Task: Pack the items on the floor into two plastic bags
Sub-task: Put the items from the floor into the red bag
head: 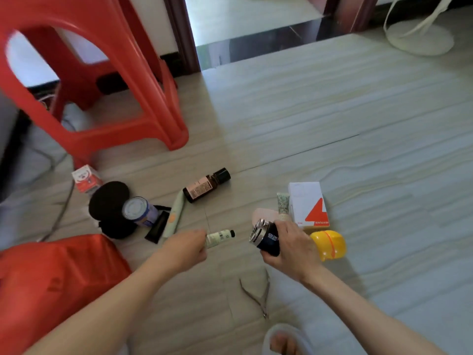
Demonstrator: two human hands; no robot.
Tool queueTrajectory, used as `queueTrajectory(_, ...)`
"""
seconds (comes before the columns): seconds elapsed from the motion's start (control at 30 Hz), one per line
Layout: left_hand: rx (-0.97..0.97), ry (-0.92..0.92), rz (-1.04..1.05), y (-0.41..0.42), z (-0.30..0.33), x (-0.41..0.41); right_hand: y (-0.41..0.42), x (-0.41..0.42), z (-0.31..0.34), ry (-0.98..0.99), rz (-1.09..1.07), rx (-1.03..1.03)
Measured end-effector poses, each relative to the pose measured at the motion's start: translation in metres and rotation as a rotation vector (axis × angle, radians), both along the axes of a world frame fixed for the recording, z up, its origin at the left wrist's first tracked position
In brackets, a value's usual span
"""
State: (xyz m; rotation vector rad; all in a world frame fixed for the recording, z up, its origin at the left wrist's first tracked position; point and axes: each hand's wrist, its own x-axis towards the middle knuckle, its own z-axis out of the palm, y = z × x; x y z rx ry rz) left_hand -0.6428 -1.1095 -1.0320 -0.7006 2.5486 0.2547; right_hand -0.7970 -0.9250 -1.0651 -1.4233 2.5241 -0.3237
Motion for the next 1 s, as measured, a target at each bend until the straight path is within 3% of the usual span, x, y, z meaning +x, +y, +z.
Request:
queueTrajectory(0.23, -0.086, 0.261, 0.301, -0.042, 0.128, 0.08, -0.083, 0.071, 0.13, -0.05, 0.171, -0.264)
queueTrajectory(0.4, -0.208, 0.416, 0.517, -0.081, 0.208, 0.173, -0.147, 0.123, 0.216, 0.059, 0.473, -0.218)
queueTrajectory(0.5, -0.237, 0.519, 0.665, -0.089, 0.233, 0.246, -0.174, 0.171, 0.244, -0.04, 0.527, -0.259)
queueTrajectory(0.67, -0.213, 0.615, 0.991, -0.087, 0.2, 0.355, -0.203, 0.272, 0.226, -0.437, 0.505, -0.257)
queueTrajectory(0.77, -0.191, 0.66, 1.096, -0.089, 0.169, 0.38, -0.221, 0.32, 0.2, -0.439, 0.534, -0.176)
queueTrajectory(0.9, -0.182, 0.849, 1.139, -0.099, 0.146, 0.386, -0.244, 0.361, 0.178, -0.381, 0.652, -0.133)
queueTrajectory(1.0, -0.152, 0.857, 1.225, -0.112, 0.131, 0.388, -0.256, 0.373, 0.158, -0.368, 0.654, -0.077)
